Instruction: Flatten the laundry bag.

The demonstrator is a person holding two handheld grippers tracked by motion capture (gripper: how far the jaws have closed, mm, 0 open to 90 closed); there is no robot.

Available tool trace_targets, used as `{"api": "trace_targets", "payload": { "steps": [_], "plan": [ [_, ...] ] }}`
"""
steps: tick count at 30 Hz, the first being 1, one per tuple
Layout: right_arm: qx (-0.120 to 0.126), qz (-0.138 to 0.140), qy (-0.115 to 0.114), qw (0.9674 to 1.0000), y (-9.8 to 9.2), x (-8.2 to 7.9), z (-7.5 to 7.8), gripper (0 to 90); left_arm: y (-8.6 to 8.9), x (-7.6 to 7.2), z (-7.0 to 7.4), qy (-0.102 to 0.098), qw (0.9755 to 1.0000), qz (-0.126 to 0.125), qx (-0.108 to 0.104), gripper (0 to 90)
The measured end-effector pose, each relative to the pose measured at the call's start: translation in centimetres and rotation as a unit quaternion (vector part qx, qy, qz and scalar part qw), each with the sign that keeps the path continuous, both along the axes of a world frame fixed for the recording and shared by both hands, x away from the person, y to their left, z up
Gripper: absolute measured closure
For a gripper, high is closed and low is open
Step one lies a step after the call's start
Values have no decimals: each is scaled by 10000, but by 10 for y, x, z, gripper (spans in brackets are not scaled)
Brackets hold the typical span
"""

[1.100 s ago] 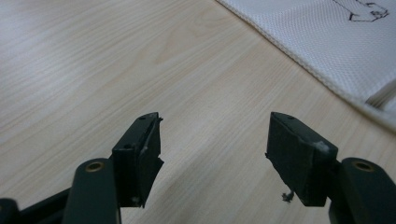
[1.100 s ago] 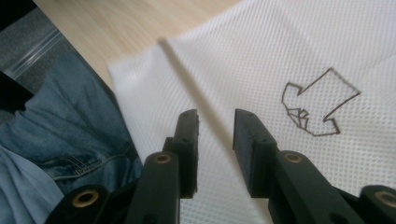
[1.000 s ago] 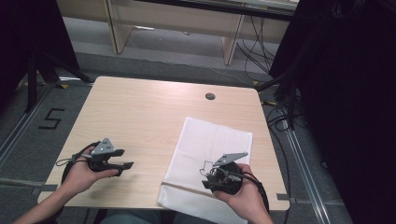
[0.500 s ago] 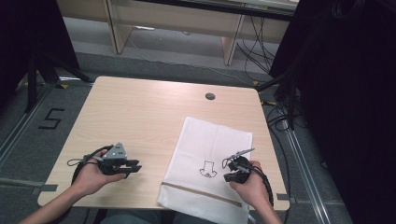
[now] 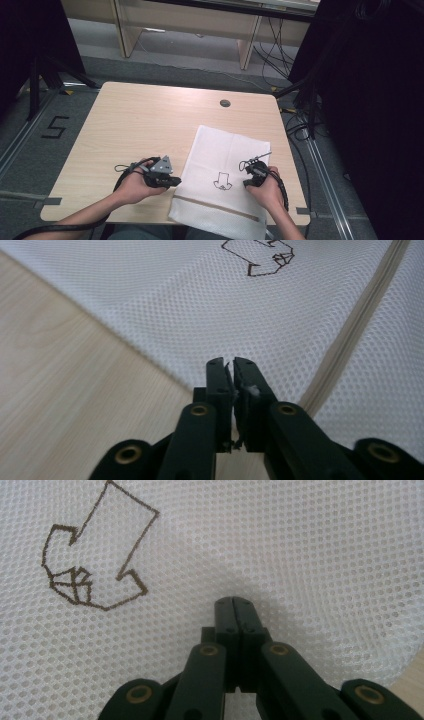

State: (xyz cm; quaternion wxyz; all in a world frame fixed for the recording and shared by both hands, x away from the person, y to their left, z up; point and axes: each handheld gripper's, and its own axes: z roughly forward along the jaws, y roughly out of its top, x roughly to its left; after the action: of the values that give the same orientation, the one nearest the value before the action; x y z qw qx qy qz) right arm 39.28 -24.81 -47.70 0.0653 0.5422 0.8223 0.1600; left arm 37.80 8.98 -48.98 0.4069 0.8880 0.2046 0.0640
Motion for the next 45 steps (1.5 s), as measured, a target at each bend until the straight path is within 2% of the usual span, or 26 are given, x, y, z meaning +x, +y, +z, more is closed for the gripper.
{"api": "trace_targets", "payload": {
  "steps": [1, 3, 4, 5, 7, 8, 9, 11, 12, 13, 15, 16, 19, 21, 22, 23, 24, 26, 29, 33, 38, 39, 40, 42, 43, 45],
  "plan": [
    [0, 0, 0, 10000, 0, 0, 0, 900, -5, 1, -3, 12, 10000, -31, 25, 847],
    [-34, 55, -47, 10000, 2, 2, 0, 900, -14, 4, -8, -30, 9995, -149, 267, 841],
    [-60, 203, -205, 9996, 4, 6, -2, 900, -20, 6, -11, -37, 9978, -327, 579, 864],
    [-60, 153, -160, 9997, 6, 6, -2, 900, -20, 7, -11, -78, 9957, -420, 821, 870],
    [-91, 200, -227, 9995, 7, 8, -4, 900, -22, 5, -12, 2, 9964, -341, 780, 878],
    [-71, 84, -133, 9999, 11, 8, -2, 900, -21, 6, -12, 25, 9952, -390, 892, 878],
    [-73, 174, -221, 9996, 12, 10, -2, 900, -19, 6, -11, 69, 9955, -337, 883, 882],
    [-47, 175, -200, 9996, 18, 14, -2, 900, -16, 8, -11, 105, 9951, -328, 930, 885],
    [-47, 175, -200, 9996, 18, 14, -2, 900, -14, 7, -11, 187, 9956, -241, 882, 885],
    [-95, 237, -262, 9993, 21, 17, -3, 900, -13, 7, -12, 251, 9969, -114, 730, 885],
    [-129, 326, -320, 9989, 25, 20, -3, 900, -8, 9, -11, 264, 9952, -183, 926, 887],
    [-97, 389, -392, 9984, 27, 22, -4, 900, -6, 9, -11, 253, 9958, -98, 871, 889],
    [-62, 319, -313, 9990, 39, 25, -3, 900, 2, 10, -9, 310, 9944, -41, 1006, 891],
    [-58, 441, -389, 9983, 45, 30, -4, 900, 8, 10, -9, 342, 9939, 44, 1043, 891],
    [-67, 491, -402, 9980, 49, 33, -5, 900, 12, 11, -8, 296, 9932, -5, 1124, 892],
    [-25, 433, -346, 9985, 55, 35, -4, 900, 15, 11, -7, 351, 9928, 57, 1142, 892],
    [0, 518, -410, 9978, 61, 40, -5, 900, 19, 11, -7, 366, 9927, 104, 1144, 891],
    [75, 525, -383, 9979, 70, 46, -5, 900, 32, 13, -7, 367, 9924, 191, 1159, 891],
    [116, 553, -419, 9975, 78, 52, -6, 900, 42, 13, -7, 411, 9919, 326, 1159, 891],
    [156, 707, -462, 9963, 99, 63, -7, 900, 58, 16, -6, 341, 9901, 484, 1274, 892],
    [194, 782, -479, 9956, 113, 69, -8, 900, 71, 18, -7, 393, 9886, 707, 1271, 892],
    [224, 787, -520, 9953, 117, 71, -8, 900, 73, 18, -7, 424, 9887, 821, 1179, 892],
    [193, 771, -499, 9956, 121, 73, -8, 900, 76, 20, -7, 420, 9881, 785, 1251, 892],
    [213, 801, -528, 9952, 125, 76, -9, 900, 79, 22, -8, 454, 9876, 1001, 1117, 892],
    [210, 806, -577, 9949, 128, 78, -9, 900, 80, 23, -9, 450, 9871, 1054, 1116, 892],
    [288, 836, -510, 9948, 128, 80, -7, 894, 82, 23, -9, 503, 9870, 1100, 1056, 891]
  ]
}}
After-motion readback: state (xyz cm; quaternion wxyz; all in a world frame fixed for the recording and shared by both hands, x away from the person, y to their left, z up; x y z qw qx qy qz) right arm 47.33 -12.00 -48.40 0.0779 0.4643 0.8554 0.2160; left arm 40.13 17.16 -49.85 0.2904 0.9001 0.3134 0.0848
